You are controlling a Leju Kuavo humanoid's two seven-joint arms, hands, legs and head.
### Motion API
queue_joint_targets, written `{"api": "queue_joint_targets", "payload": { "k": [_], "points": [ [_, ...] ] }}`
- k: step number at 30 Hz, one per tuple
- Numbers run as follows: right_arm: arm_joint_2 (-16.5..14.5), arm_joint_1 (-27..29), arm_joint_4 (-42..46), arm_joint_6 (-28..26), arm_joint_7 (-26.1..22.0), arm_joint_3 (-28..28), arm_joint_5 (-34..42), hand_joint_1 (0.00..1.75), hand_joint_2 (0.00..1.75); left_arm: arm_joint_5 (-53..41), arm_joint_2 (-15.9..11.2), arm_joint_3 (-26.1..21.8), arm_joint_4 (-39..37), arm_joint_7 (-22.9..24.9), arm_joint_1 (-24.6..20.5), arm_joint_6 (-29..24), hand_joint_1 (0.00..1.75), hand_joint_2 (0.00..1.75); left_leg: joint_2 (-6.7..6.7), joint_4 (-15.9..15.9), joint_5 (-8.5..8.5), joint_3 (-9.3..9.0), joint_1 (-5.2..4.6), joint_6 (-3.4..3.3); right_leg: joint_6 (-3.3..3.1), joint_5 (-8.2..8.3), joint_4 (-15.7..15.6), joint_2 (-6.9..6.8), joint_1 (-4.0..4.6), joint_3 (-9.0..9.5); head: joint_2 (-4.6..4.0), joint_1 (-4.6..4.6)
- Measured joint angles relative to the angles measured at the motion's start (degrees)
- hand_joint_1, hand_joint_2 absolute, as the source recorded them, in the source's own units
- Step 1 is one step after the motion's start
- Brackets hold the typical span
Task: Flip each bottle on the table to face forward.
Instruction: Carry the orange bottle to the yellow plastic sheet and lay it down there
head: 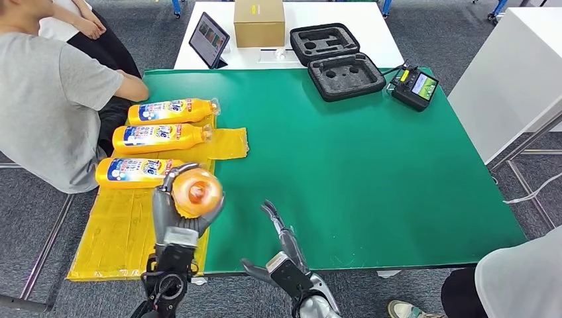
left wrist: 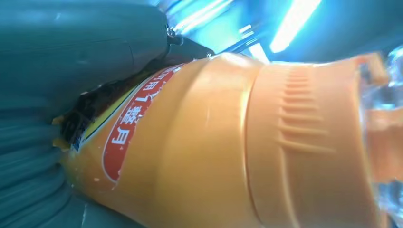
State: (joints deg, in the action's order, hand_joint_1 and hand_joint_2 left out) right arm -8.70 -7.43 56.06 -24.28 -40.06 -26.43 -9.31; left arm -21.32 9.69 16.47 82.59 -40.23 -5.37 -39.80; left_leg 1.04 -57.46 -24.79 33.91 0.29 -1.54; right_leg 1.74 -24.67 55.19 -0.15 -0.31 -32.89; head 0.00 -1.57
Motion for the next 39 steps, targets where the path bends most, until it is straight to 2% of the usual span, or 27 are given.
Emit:
{"api": "queue_joint_targets", "payload": {
  "k": [2,5,12,17,23,26,31,33,39],
  "points": [
    [0.0,0.2,0.0,0.0,0.0,0.0,0.0,0.00,1.75,-3.9,0.4,-2.2,0.3,0.0,0.5,-0.1,1.75,1.75,0.01,0.0,0.00,0.00,0.00,0.00,0.00,0.00,0.0,0.00,0.00,0.00,0.00,0.00],
    [0.0,0.4,0.0,0.0,0.0,0.0,0.0,0.00,1.75,-4.4,0.7,-4.1,0.5,0.0,1.1,-0.2,1.75,1.75,0.00,0.0,0.00,0.00,0.00,0.00,0.00,0.00,0.0,-0.01,0.01,0.00,0.00,0.00],
    [0.0,0.4,0.0,0.0,0.0,0.0,0.0,0.00,1.75,-6.7,1.2,-6.2,0.7,0.0,1.6,-0.2,1.75,1.75,-0.01,0.0,0.01,0.01,0.00,0.00,0.00,0.00,0.0,-0.02,0.00,0.00,0.00,0.00],
    [0.0,0.4,0.0,0.3,0.0,0.0,0.2,0.00,1.75,-25.9,2.8,-10.9,0.5,0.0,2.3,-0.2,1.75,1.75,-0.01,0.0,0.00,0.01,0.00,0.00,0.00,0.00,0.0,-0.02,-0.01,-0.01,0.00,0.00],
    [0.0,0.4,0.0,1.6,0.0,0.0,0.2,0.00,1.75,-42.8,5.1,-16.9,-1.4,0.6,1.7,-0.2,1.75,1.75,-0.01,0.0,0.01,0.00,0.00,0.01,0.00,0.00,0.0,-0.03,0.00,-0.02,0.00,0.00],
    [-0.1,0.1,-0.3,2.6,0.0,0.3,0.2,0.00,1.75,-52.1,5.8,-18.9,-4.2,5.8,-0.1,-0.2,1.75,1.75,-0.02,0.0,0.03,0.00,0.00,0.04,-0.01,0.01,0.0,-0.03,0.00,-0.01,0.00,0.00],
    [-0.2,0.0,-0.9,3.2,0.0,1.2,0.3,0.00,1.75,-64.1,4.9,-17.9,-7.8,22.2,-1.3,-0.2,1.75,1.75,-0.04,0.0,0.06,0.00,0.00,0.04,0.00,0.02,0.0,-0.03,0.00,-0.02,0.00,0.00],
    [-0.2,0.1,-1.1,3.2,0.0,1.4,0.4,0.00,1.75,-66.0,3.9,-16.5,-9.0,27.0,-1.5,-0.2,1.75,1.75,-0.04,0.0,0.06,0.01,0.00,0.04,0.00,0.02,0.0,-0.03,0.00,-0.03,0.00,-0.01],
    [-0.5,0.5,-0.8,3.1,0.0,1.9,0.9,0.00,1.75,-65.9,1.0,-13.3,-15.5,34.0,-4.8,-0.2,1.75,1.75,-0.05,0.0,0.06,0.02,0.00,0.04,0.00,0.02,0.0,-0.04,0.00,-0.05,0.00,0.00]
  ]
}}
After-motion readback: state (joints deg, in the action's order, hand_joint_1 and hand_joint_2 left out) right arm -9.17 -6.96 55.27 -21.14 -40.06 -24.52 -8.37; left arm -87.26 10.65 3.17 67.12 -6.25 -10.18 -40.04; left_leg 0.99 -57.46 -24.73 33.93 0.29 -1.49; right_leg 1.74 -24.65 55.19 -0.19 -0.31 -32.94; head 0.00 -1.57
